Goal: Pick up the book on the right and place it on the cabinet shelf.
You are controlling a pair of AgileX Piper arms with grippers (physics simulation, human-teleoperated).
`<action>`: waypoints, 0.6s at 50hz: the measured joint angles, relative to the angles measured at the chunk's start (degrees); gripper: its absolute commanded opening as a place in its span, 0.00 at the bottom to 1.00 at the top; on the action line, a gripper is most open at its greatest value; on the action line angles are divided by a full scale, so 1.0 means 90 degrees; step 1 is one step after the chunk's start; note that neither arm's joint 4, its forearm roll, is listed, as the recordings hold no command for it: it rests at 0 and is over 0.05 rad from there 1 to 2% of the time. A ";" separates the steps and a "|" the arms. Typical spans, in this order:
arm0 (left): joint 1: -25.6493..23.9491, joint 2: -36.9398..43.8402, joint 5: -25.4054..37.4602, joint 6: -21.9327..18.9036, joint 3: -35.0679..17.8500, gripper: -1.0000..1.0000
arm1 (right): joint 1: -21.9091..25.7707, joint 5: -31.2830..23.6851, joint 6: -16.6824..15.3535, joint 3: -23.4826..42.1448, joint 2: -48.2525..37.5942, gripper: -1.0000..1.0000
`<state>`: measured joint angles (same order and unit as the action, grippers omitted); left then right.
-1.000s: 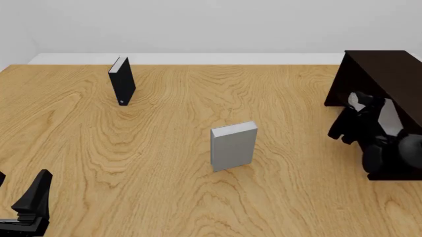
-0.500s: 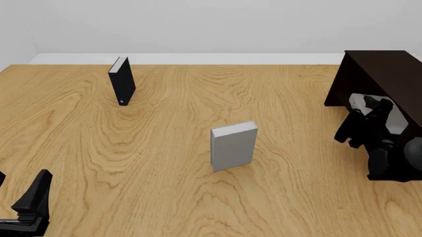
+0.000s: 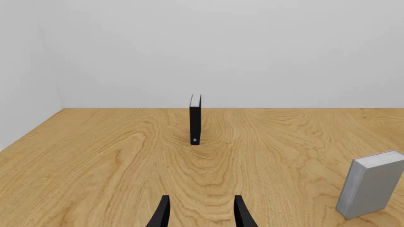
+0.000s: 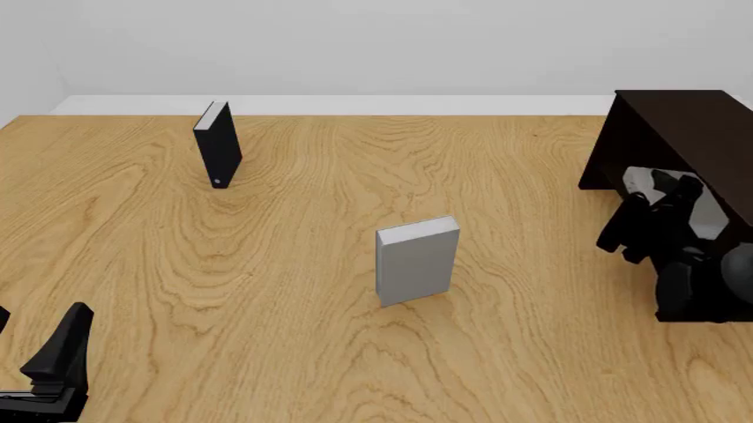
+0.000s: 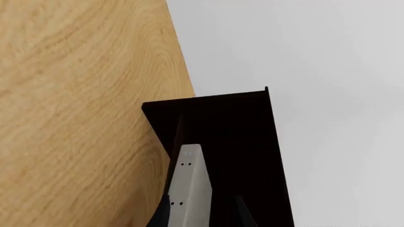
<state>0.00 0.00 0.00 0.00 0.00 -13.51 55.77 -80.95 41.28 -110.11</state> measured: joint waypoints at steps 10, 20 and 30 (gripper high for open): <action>0.0000 0.0000 0.0000 0.0000 0.0000 1.00 | 0.0006 -0.0111 0.0023 0.0027 0.0031 1.00; 0.0000 0.0000 0.0000 0.0000 0.0000 1.00 | -0.0012 -0.0237 0.0023 0.0054 0.0071 1.00; 0.0000 0.0000 0.0000 0.0000 0.0000 1.00 | -0.0038 -0.0436 0.0030 0.0115 0.0112 1.00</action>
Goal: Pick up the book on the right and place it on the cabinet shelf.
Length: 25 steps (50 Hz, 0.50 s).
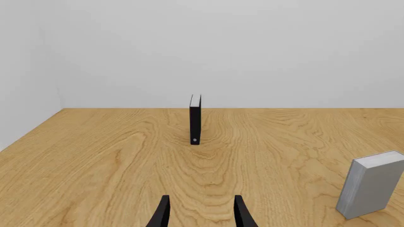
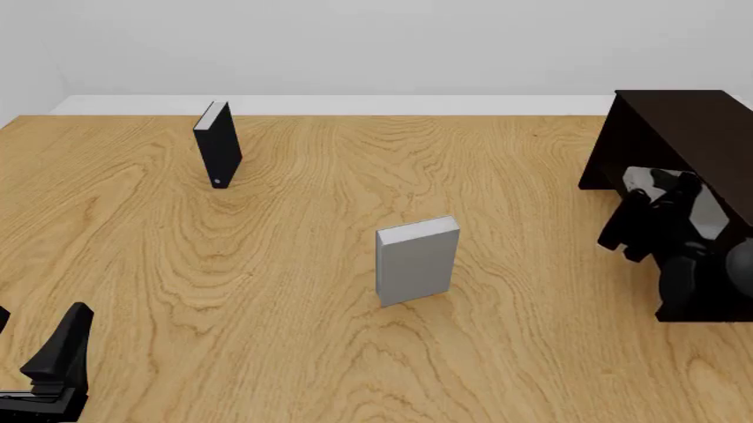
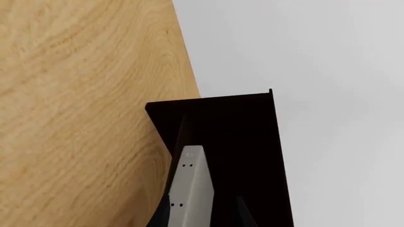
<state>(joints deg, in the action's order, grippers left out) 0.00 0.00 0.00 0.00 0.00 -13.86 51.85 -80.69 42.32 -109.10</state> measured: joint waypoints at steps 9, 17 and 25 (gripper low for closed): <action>0.0000 0.0000 0.0000 0.0000 0.0000 1.00 | 0.0008 -0.0126 0.0013 0.0089 -0.0013 1.00; 0.0000 0.0000 0.0000 0.0000 0.0000 1.00 | 0.0064 -0.0226 0.0039 0.0163 -0.0023 1.00; 0.0000 0.0000 0.0000 0.0000 0.0000 1.00 | 0.0133 -0.0340 0.0056 0.0263 -0.0044 1.00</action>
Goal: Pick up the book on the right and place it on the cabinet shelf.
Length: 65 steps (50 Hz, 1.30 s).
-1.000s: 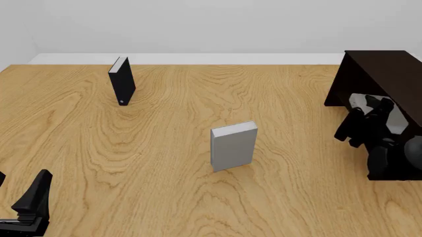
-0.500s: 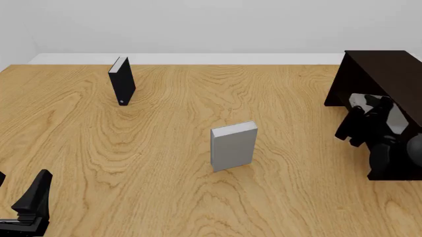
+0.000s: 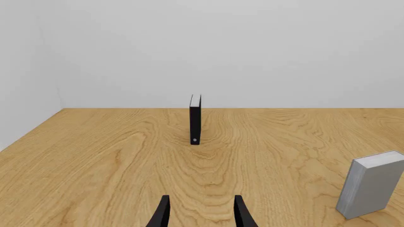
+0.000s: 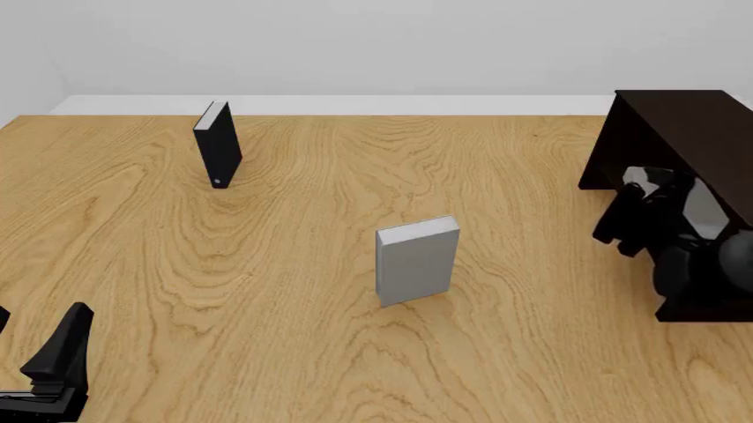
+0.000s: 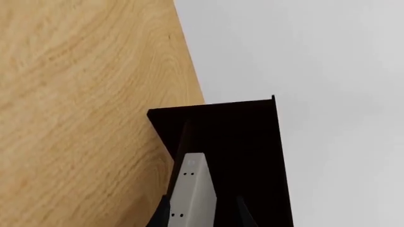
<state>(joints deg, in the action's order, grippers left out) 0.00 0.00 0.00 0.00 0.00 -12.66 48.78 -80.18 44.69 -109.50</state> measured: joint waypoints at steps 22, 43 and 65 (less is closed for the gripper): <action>0.0000 0.0000 0.0000 0.0000 0.0000 1.00 | 0.0358 -0.0285 0.0028 0.0374 0.0071 1.00; 0.0000 0.0000 0.0000 0.0000 0.0000 1.00 | 0.1038 -0.0463 0.0156 0.0602 0.0351 1.00; 0.0000 0.0000 0.0000 0.0000 0.0000 1.00 | 0.1288 -0.0416 0.0611 -0.0173 0.1055 1.00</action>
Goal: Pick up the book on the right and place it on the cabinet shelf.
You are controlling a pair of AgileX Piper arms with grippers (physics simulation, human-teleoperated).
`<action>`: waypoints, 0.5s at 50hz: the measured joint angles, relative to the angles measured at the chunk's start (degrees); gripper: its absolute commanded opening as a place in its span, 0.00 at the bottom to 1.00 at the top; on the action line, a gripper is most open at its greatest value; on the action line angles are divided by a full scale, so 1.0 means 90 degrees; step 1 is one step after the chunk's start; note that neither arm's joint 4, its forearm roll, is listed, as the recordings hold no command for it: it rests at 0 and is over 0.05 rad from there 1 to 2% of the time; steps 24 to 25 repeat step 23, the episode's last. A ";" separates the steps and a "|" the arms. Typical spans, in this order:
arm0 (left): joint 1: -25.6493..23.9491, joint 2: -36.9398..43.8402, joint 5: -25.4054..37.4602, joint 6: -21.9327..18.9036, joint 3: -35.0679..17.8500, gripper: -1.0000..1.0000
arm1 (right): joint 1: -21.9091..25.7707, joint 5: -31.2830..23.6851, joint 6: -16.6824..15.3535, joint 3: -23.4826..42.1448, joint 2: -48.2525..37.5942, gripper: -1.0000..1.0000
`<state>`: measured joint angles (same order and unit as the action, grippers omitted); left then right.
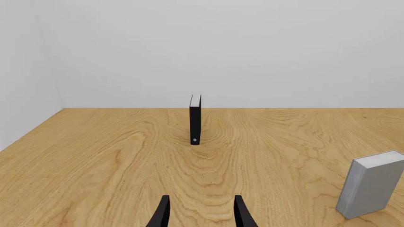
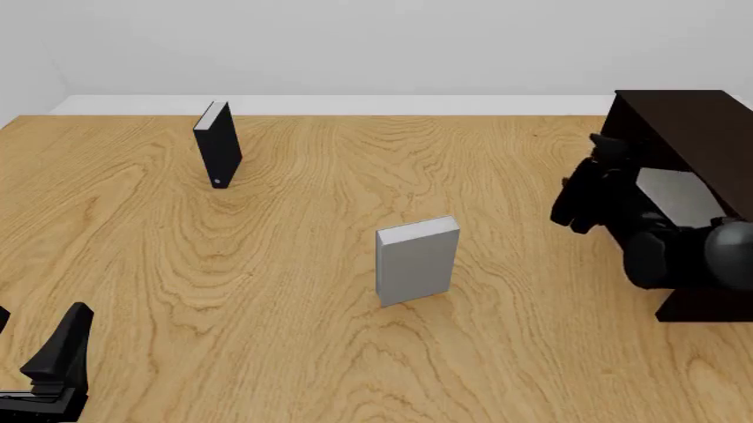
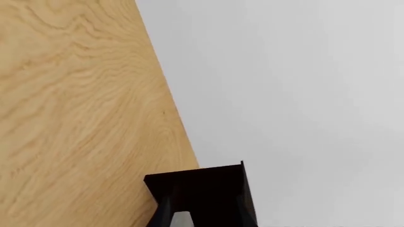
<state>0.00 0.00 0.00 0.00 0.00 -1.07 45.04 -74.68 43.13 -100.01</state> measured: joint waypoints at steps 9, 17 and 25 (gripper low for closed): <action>0.0000 0.0000 0.0000 0.0000 0.0000 1.00 | 0.0030 -0.0119 0.0230 -0.0456 0.0560 1.00; 0.0000 0.0000 0.0000 0.0000 0.0000 1.00 | 0.0083 -0.0354 0.0432 -0.0865 0.1257 1.00; 0.0000 0.0000 0.0000 0.0000 0.0000 1.00 | 0.0152 -0.0650 0.0646 -0.1122 0.1854 1.00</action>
